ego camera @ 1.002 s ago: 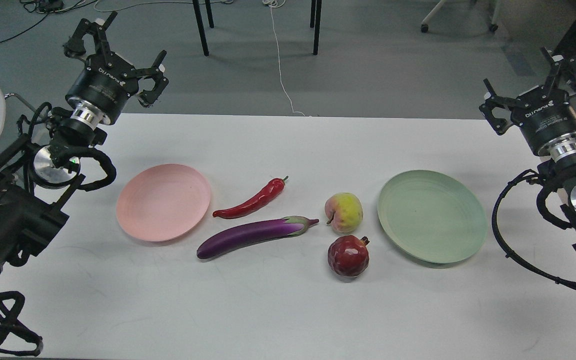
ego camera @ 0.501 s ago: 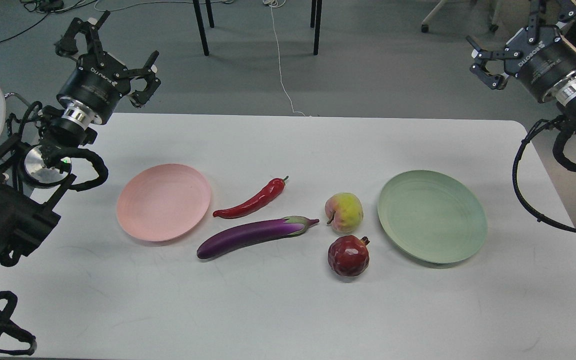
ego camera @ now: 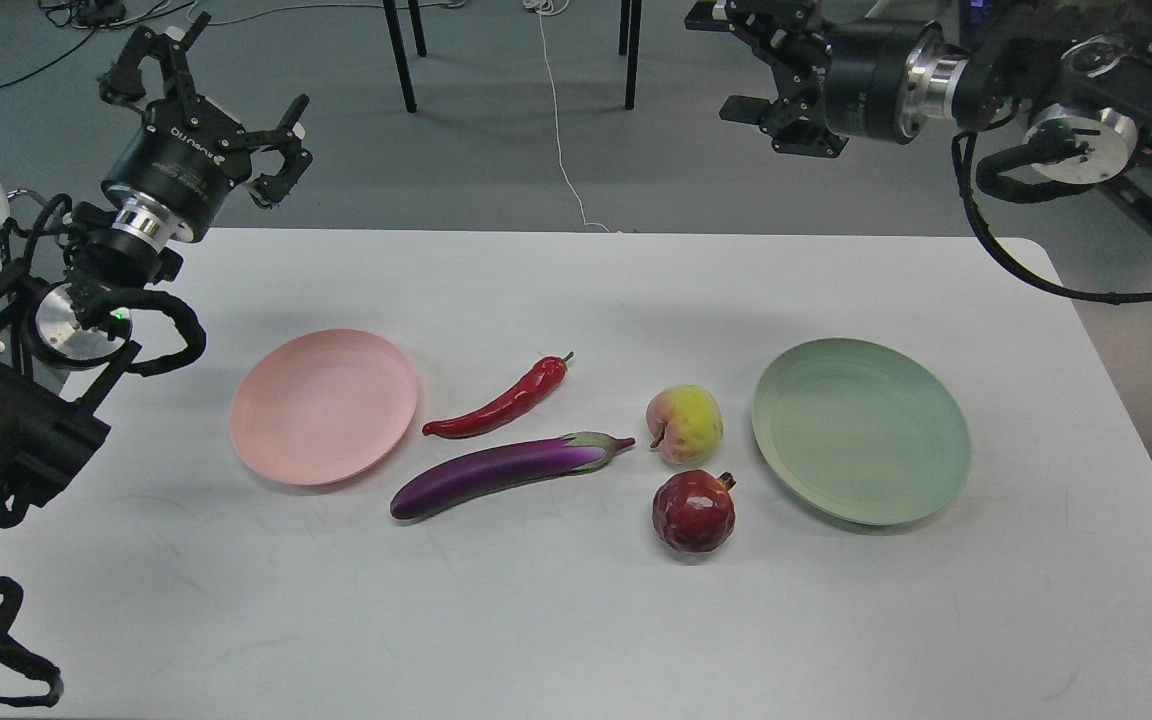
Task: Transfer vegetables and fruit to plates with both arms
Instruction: 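Move the right gripper forward over the table toward the peach, then grasp the peach with the right gripper, then carry the peach onto the green plate and release it, then lift the right gripper away from the green plate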
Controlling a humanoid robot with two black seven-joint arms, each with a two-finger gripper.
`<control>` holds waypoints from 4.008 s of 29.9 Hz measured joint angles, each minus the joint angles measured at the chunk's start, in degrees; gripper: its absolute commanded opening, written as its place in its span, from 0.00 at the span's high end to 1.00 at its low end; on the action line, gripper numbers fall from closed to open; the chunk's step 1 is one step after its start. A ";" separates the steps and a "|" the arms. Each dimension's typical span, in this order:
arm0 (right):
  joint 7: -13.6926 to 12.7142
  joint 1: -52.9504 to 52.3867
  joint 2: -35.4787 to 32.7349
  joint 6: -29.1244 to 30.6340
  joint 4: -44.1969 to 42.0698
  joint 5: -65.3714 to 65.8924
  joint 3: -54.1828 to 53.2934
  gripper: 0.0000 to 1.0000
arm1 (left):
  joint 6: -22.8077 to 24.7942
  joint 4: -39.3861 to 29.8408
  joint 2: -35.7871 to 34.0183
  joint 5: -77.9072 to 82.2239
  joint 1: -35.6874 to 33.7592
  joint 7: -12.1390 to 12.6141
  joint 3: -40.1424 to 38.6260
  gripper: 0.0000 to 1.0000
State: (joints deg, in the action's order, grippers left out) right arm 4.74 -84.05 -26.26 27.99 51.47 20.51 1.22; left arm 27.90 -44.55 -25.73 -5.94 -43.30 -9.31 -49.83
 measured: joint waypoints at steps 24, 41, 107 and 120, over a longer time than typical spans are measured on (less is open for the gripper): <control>0.72 -12.36 22.49 0.01 4.51 23.62 36.06 0.06 | -1.08 -7.56 -8.08 0.15 2.03 0.45 0.27 0.02; 2.99 -7.31 23.26 0.01 1.04 26.39 42.01 0.13 | -0.83 -8.98 -9.24 0.14 2.63 0.18 1.38 0.02; 5.26 6.85 -9.32 0.01 2.68 25.67 26.37 0.03 | -1.95 -8.81 -10.51 0.23 -1.90 1.05 1.92 0.02; 5.53 11.65 -12.89 0.00 -6.26 12.40 -6.03 0.02 | 0.15 -17.19 -14.72 25.80 -4.50 0.75 4.78 0.02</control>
State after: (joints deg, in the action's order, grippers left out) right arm 10.26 -72.40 -39.15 27.99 45.21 32.91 -4.81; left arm 28.05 -61.74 -40.44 19.86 -47.80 -8.56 -45.05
